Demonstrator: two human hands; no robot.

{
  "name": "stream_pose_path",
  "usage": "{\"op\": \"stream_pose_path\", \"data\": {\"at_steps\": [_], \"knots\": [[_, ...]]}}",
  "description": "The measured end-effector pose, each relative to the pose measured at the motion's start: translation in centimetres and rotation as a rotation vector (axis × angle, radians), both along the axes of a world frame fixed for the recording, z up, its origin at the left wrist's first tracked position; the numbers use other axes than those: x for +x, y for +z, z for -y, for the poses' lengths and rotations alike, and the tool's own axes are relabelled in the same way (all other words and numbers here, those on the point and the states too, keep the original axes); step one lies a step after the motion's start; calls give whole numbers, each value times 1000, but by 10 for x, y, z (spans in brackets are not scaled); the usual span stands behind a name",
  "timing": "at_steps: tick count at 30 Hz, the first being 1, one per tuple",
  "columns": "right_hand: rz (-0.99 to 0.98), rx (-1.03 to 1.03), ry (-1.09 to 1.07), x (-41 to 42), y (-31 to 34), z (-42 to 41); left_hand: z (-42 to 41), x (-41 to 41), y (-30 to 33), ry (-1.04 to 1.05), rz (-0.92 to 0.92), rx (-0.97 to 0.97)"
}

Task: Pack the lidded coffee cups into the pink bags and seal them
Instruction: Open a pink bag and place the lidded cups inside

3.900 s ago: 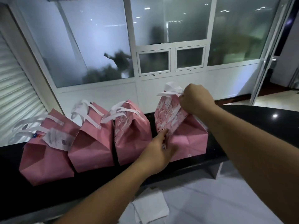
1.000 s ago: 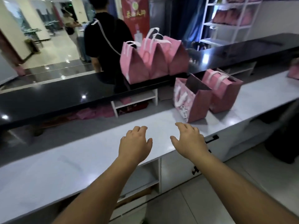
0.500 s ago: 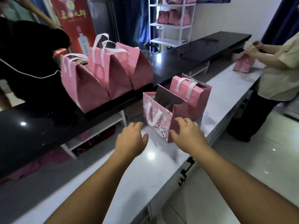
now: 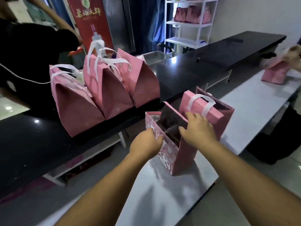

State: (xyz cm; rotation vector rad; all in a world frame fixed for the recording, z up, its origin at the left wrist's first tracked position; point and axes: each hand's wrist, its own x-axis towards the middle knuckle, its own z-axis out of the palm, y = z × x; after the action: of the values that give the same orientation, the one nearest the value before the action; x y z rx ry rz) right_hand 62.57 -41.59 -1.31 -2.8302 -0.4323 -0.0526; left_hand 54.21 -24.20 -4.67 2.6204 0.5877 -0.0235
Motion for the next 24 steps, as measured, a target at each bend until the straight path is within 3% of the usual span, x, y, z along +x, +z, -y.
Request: {"op": "stream_pose_path", "data": {"at_steps": [7,12,18,24], "knots": [[-98,-90,110,66,-10,-17,10,62,-4,221,-47,-57],[-48,-154,287,95,-23,-17,15,76,-7,323,-123,-94],[-89,-123,335,107,-18,-16,12,54,-10,441,-98,-125],[-147,-78,437,77,-10,-48,-5,-26,-4,596,11,-248]]}}
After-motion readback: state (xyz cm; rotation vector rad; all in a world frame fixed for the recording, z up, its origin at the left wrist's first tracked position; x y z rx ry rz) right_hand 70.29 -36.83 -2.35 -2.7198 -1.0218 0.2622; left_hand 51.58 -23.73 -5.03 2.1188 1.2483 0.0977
